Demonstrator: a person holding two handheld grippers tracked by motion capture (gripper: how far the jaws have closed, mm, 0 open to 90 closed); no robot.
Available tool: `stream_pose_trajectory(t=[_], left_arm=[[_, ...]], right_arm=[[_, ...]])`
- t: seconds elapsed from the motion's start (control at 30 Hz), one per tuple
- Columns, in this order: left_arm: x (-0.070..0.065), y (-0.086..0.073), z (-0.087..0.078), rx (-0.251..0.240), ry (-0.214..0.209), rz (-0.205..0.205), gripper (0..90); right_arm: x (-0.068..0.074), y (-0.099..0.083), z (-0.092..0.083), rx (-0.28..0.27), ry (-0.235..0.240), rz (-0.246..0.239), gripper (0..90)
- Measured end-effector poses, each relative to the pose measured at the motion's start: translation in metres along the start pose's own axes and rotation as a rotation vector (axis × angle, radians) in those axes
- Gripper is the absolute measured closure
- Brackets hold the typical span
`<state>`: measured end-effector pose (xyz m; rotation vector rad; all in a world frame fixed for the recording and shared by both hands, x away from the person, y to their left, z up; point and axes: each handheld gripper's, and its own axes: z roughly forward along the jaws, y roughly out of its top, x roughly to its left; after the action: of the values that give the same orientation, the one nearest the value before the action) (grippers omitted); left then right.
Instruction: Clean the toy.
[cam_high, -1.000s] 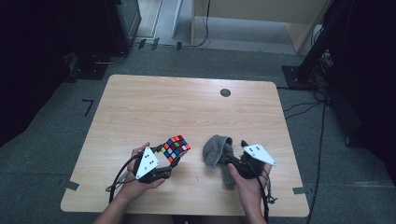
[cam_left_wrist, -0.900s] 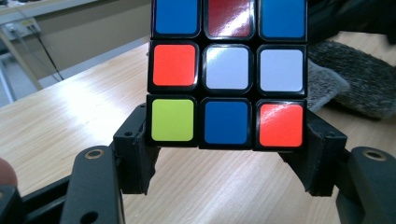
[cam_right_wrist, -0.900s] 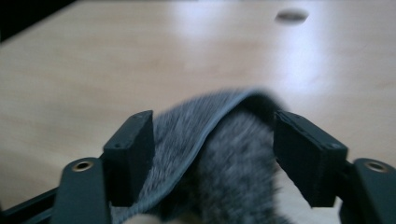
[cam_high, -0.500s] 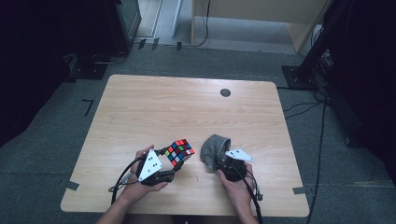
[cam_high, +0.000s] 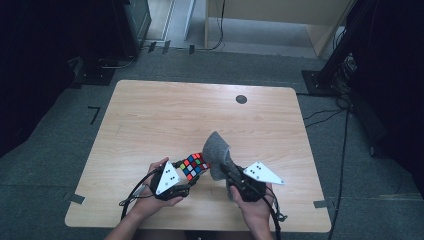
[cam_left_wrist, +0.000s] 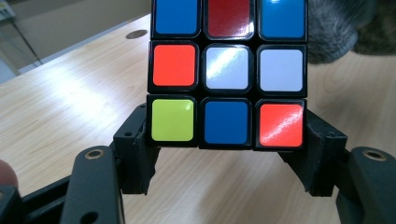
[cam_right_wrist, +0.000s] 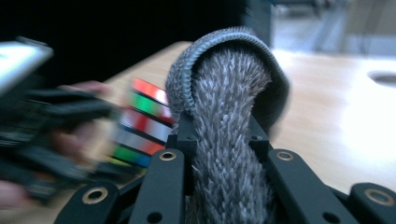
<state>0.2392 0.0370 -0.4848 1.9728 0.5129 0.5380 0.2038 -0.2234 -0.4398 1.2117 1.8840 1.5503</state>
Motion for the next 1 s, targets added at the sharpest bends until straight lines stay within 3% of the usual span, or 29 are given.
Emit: stream_pose_trajectory(t=[0.13, 0.2, 0.3, 0.4, 0.47, 0.57, 0.67, 0.73, 0.87, 0.93, 1.0], left_arm=[[-0.003, 0.003, -0.001, -0.015, -0.025, -0.002, 34.1], [-0.003, 0.004, -0.004, -0.035, -0.036, -0.001, 34.2], [-0.001, 0.008, -0.012, -0.088, -0.048, -0.011, 34.4], [0.003, 0.011, -0.015, -0.103, -0.049, -0.026, 34.3], [0.002, 0.010, -0.012, -0.074, -0.038, -0.016, 34.4], [-0.001, 0.007, -0.006, -0.031, -0.031, 0.002, 34.4], [-0.006, 0.009, -0.006, -0.048, -0.041, 0.013, 34.4], [-0.005, 0.010, -0.009, -0.060, -0.033, 0.016, 34.4], [0.002, 0.014, -0.017, -0.108, -0.043, -0.026, 34.4], [0.003, 0.015, -0.015, -0.085, -0.033, -0.026, 34.4], [0.001, 0.013, -0.010, -0.050, -0.019, -0.013, 34.4]], right_arm=[[0.020, 0.001, 0.002, -0.002, 0.116, -0.024, 76.4], [0.019, -0.003, 0.006, 0.019, 0.111, -0.034, 76.5], [0.007, -0.008, 0.008, 0.045, 0.065, -0.010, 76.6], [-0.004, -0.009, 0.007, 0.061, 0.031, 0.021, 76.6], [-0.001, -0.006, 0.004, 0.045, 0.040, 0.024, 76.5], [0.015, 0.002, -0.001, -0.001, 0.099, -0.025, 76.4], [0.031, 0.005, -0.001, 0.001, 0.148, -0.090, 76.2], [0.029, 0.002, 0.002, 0.005, 0.146, -0.091, 76.2], [0.008, -0.006, 0.006, 0.043, 0.079, -0.014, 76.5], [0.006, -0.004, 0.003, 0.028, 0.110, -0.007, 76.1], [0.015, 0.002, -0.001, -0.002, 0.162, -0.049, 75.6]])
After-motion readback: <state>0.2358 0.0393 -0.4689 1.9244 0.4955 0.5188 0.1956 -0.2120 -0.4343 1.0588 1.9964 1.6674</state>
